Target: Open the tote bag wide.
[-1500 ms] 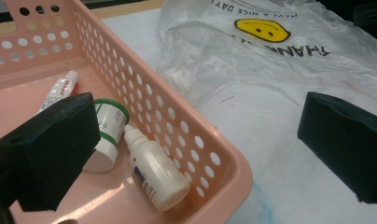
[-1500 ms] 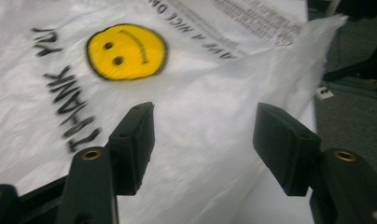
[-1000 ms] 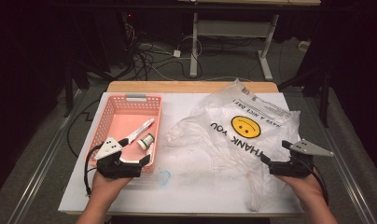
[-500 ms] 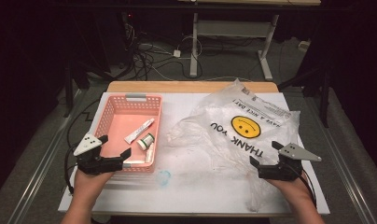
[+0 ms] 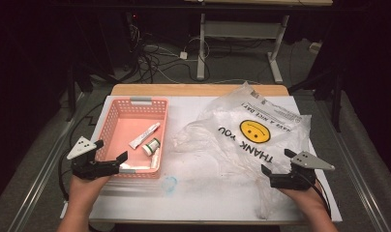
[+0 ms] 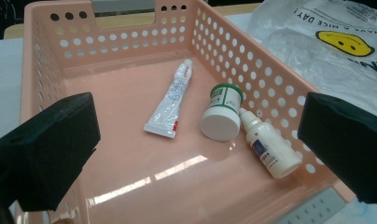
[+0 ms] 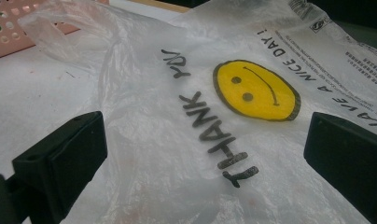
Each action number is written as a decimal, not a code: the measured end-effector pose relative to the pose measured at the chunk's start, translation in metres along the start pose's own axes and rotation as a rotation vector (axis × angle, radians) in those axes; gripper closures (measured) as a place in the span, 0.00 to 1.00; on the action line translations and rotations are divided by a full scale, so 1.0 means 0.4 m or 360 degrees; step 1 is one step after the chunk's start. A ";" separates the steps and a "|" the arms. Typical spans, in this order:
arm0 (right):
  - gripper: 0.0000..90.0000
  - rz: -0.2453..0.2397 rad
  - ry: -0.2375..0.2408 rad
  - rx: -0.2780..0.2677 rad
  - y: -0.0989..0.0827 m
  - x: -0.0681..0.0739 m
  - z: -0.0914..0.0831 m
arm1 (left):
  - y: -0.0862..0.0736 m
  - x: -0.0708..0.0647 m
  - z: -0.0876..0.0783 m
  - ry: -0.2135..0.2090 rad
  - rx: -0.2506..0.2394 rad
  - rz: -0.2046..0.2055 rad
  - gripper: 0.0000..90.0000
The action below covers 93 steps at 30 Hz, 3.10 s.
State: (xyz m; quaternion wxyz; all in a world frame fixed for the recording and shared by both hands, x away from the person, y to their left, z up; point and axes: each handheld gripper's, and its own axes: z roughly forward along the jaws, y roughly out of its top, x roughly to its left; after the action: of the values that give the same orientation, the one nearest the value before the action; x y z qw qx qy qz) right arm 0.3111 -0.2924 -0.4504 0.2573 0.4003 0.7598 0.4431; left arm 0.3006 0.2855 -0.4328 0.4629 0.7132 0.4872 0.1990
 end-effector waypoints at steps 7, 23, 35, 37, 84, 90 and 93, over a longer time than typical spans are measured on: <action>0.00 -0.0002 0.0009 -0.0019 0.003 0.000 -0.006 | 0.019 -0.042 0.006 -0.0055 -0.0057 0.0023 0.00; 0.00 -0.0006 0.0044 -0.0025 0.010 0.002 -0.008 | 0.100 -0.078 0.098 -0.0112 -0.0016 0.0034 0.00; 0.00 -0.0100 0.0130 -0.0056 0.108 0.037 0.067 | 0.109 -0.089 0.116 -0.0079 -0.0003 0.0067 0.00; 0.00 -0.0090 0.0130 -0.0049 0.128 0.036 0.091 | 0.109 -0.091 0.114 -0.0092 -0.0010 0.0069 0.00; 0.67 -0.0227 0.0323 0.0524 0.049 0.104 0.252 | 0.079 -0.116 0.089 -0.0140 -0.0014 0.0084 0.00; 0.86 -0.0217 0.0303 0.0505 0.049 0.094 0.251 | 0.079 -0.117 0.089 -0.0143 -0.0011 0.0084 0.00; 0.92 -0.0187 0.0307 0.0474 0.048 0.086 0.248 | 0.079 -0.116 0.089 -0.0141 -0.0013 0.0085 0.00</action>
State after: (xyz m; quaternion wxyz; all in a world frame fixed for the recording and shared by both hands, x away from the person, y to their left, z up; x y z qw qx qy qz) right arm 0.3737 -0.2118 -0.4820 0.1466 0.3446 0.8601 0.3463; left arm 0.3223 0.2251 -0.4158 0.4815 0.7322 0.4462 0.1815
